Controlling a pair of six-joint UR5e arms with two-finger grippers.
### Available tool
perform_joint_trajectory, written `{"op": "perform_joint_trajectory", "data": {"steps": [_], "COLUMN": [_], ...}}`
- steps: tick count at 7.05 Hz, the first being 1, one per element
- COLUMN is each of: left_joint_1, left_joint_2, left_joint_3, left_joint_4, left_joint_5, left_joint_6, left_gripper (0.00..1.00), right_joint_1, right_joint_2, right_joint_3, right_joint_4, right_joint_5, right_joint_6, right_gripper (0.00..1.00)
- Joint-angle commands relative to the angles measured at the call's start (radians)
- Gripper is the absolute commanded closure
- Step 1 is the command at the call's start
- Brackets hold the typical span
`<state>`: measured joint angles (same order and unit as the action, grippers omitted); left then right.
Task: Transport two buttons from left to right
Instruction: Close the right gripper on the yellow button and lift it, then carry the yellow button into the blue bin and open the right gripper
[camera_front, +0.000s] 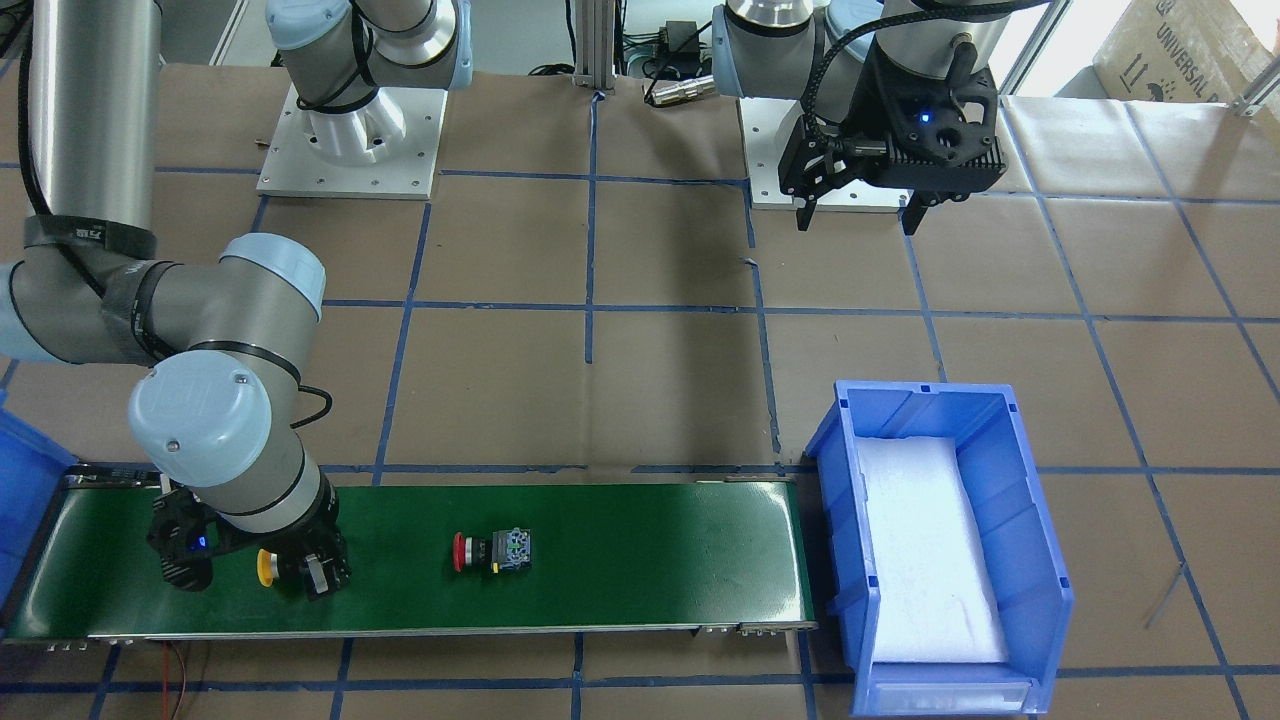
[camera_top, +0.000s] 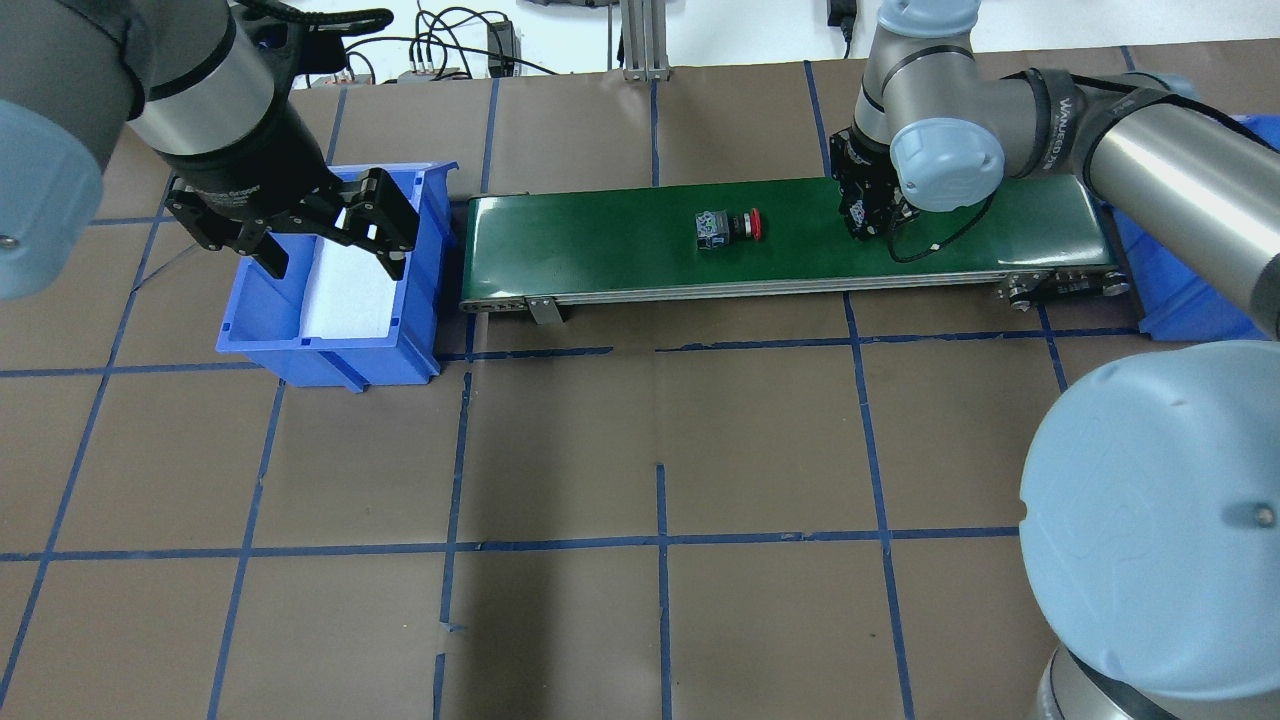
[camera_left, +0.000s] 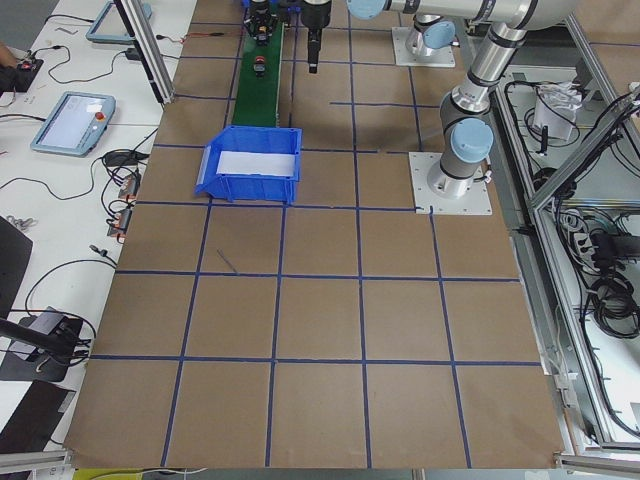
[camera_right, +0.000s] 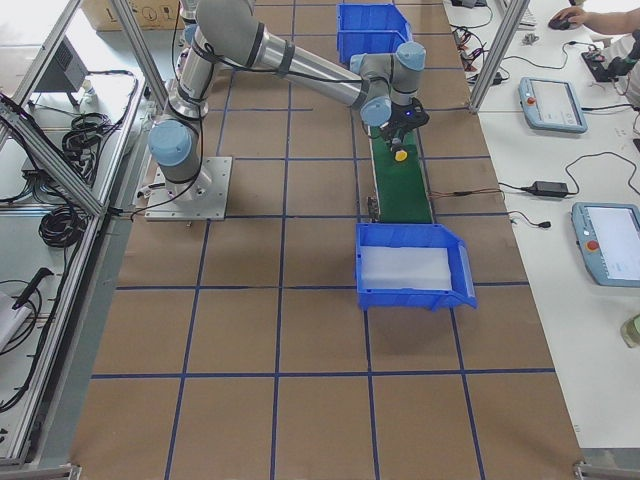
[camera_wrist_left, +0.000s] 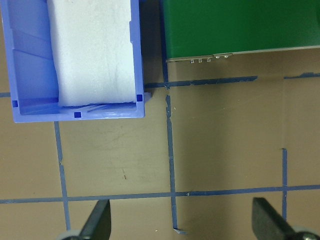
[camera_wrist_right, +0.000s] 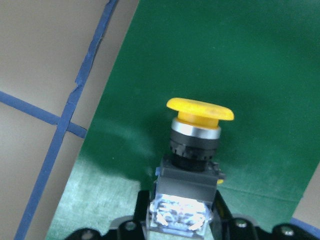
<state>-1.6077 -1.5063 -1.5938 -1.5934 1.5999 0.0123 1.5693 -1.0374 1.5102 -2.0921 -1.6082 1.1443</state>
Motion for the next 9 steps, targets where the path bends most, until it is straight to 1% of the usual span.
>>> {"op": "perform_joint_trajectory", "data": {"steps": [1,2,3,4,5,7,8,9], "left_joint_1": [0.0,0.0,0.0,-0.001,0.0,0.0,0.0,0.0], "left_joint_2": [0.0,0.0,0.0,0.0,0.0,0.0,0.0,0.0], "left_joint_3": [0.0,0.0,0.0,0.0,0.0,0.0,0.0,0.0], "left_joint_4": [0.0,0.0,0.0,0.0,0.0,0.0,0.0,0.0], "left_joint_5": [0.0,0.0,0.0,0.0,0.0,0.0,0.0,0.0], "left_joint_6": [-0.002,0.0,-0.002,-0.002,0.0,0.0,0.0,0.0], "left_gripper": [0.0,0.0,0.0,0.0,0.0,0.0,0.0,0.0], "right_joint_1": [-0.002,-0.011,-0.029,-0.067,-0.13,-0.222,-0.276,-0.343], "right_joint_2": [-0.009,-0.012,-0.027,-0.053,-0.07,-0.111,-0.143,-0.142], "right_joint_3": [-0.013,-0.024,-0.054,-0.089,-0.108,-0.114,-0.123,-0.126], "right_joint_4": [0.029,0.032,0.076,0.19,0.242,0.257,0.343,0.348], "right_joint_5": [-0.001,-0.001,-0.013,-0.019,-0.018,-0.022,-0.021,-0.018], "right_joint_6": [0.0,-0.009,-0.032,-0.145,-0.252,-0.473,-0.556,-0.704], "right_gripper": [0.7,0.73,0.73,0.73,0.73,0.73,0.76,0.75]}}
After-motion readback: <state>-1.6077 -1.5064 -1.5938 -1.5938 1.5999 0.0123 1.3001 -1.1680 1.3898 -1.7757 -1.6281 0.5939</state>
